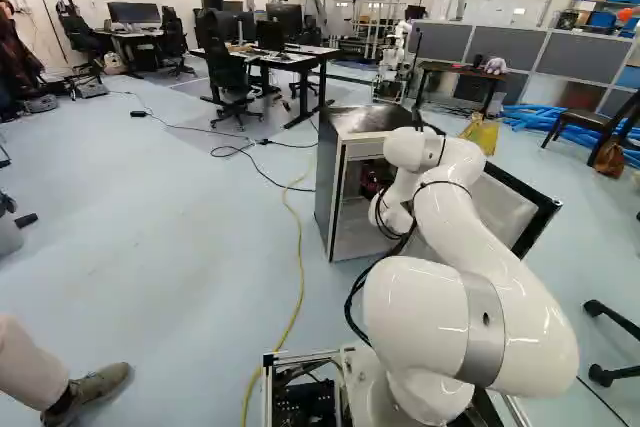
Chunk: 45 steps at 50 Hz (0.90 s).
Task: Grab a drink from the fridge
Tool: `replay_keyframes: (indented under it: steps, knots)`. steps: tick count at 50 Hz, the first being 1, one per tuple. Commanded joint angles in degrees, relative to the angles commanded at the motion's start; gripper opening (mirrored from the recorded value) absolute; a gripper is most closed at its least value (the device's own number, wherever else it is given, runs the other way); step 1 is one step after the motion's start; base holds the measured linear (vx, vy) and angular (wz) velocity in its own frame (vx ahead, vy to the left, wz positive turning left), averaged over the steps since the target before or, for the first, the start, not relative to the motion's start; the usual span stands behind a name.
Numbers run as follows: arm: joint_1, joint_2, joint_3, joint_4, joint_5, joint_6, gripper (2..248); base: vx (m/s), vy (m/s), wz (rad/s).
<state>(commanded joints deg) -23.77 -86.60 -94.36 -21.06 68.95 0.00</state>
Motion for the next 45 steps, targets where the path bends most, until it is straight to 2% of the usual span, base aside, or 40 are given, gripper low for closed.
replay_keyframes:
  steps: [20,45]
  knots:
    - [0.5,-2.3,-4.2,0.0,0.0,0.0,191,0.0,0.0,0.0]
    - [0.5,-2.6,-4.6,0.0,0.0,0.0,191,0.0,0.0,0.0]
